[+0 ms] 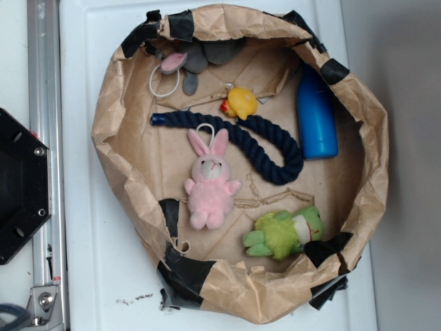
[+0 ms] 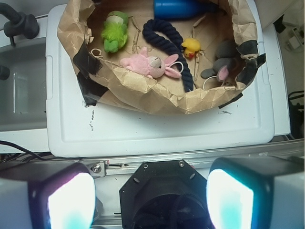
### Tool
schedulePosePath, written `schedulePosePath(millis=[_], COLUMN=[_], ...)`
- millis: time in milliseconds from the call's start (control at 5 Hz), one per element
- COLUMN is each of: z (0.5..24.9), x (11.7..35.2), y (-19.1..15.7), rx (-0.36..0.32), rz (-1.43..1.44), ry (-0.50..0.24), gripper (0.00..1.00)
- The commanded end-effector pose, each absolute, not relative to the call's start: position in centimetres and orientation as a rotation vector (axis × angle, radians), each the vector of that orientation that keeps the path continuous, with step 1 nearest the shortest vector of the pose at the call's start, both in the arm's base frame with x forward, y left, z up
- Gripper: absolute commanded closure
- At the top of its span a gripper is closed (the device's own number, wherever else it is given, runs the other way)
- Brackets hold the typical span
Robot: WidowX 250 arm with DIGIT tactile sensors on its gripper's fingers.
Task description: Grab the green animal.
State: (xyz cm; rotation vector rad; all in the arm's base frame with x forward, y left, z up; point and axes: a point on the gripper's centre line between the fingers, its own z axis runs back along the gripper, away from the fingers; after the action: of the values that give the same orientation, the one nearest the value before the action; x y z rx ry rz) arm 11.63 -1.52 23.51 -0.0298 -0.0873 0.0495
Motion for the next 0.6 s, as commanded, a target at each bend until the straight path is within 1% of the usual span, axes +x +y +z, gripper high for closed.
schedulePosePath(millis=[0,200,400], z=[23.5,19.2,17.0], x=[11.6,16.6,21.6], y=[-1.5,-0.2,-0.8], rx=[-0.030,-0.023,-0.092], rz=[0.049,0.216,0.267], ry=[-0.087,-0.072,-0.080], gripper=[0.00,0.00,0.00])
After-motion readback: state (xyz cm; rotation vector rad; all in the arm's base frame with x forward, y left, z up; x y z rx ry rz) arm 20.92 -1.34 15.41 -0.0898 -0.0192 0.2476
